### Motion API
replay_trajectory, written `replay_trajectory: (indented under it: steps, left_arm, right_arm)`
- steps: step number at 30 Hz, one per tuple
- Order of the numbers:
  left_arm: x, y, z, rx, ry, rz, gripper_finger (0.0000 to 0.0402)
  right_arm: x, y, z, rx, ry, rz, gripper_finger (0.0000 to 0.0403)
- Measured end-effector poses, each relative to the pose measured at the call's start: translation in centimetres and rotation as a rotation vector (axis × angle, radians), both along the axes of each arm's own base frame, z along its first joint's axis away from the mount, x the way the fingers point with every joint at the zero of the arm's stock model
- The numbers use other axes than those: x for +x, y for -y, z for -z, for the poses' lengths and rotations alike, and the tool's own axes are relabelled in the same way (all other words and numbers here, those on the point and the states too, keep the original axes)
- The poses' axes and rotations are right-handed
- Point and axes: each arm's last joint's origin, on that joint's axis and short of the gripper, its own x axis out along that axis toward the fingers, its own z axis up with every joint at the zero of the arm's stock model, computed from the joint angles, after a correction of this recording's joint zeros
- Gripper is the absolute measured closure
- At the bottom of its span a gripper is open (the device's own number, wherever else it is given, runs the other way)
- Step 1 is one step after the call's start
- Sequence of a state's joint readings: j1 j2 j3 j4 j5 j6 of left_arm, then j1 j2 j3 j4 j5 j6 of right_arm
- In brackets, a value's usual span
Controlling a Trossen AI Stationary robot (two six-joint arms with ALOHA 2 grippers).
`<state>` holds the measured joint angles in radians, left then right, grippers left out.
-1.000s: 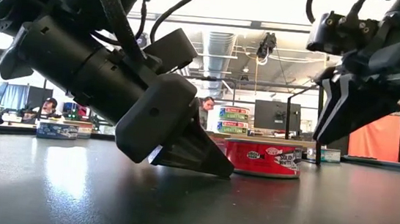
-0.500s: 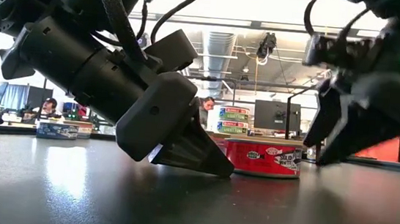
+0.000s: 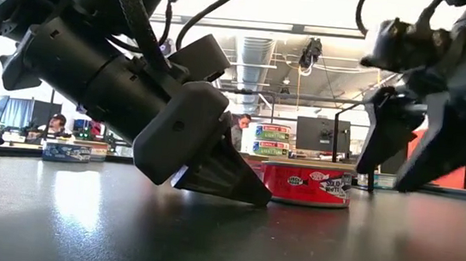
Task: Stack canned seafood by type on shelf
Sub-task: Put the red tuna can on the shelf
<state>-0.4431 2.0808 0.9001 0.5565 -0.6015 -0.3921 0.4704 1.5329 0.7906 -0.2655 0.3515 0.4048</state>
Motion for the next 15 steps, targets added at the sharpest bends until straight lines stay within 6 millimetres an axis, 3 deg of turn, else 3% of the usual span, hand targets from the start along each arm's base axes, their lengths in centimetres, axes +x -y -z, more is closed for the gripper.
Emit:
replay_trajectory:
  steps: [8,11,15]
  left_arm:
    - [0.0,0.1,0.0,-0.021,0.0,0.013,0.0006]
    - [0.1,-0.1,0.0,-0.021,-0.004,0.012,0.0006]
    - [0.2,-0.8,-0.2,-0.008,-0.033,0.007,0.0006]
  right_arm:
    - [-3.7,2.0,2.5,0.21,0.331,0.07,0.0004]
    - [-3.8,2.0,2.9,0.23,0.403,0.056,0.0003]
    - [-3.1,1.9,3.7,0.117,0.386,0.027,0.0003]
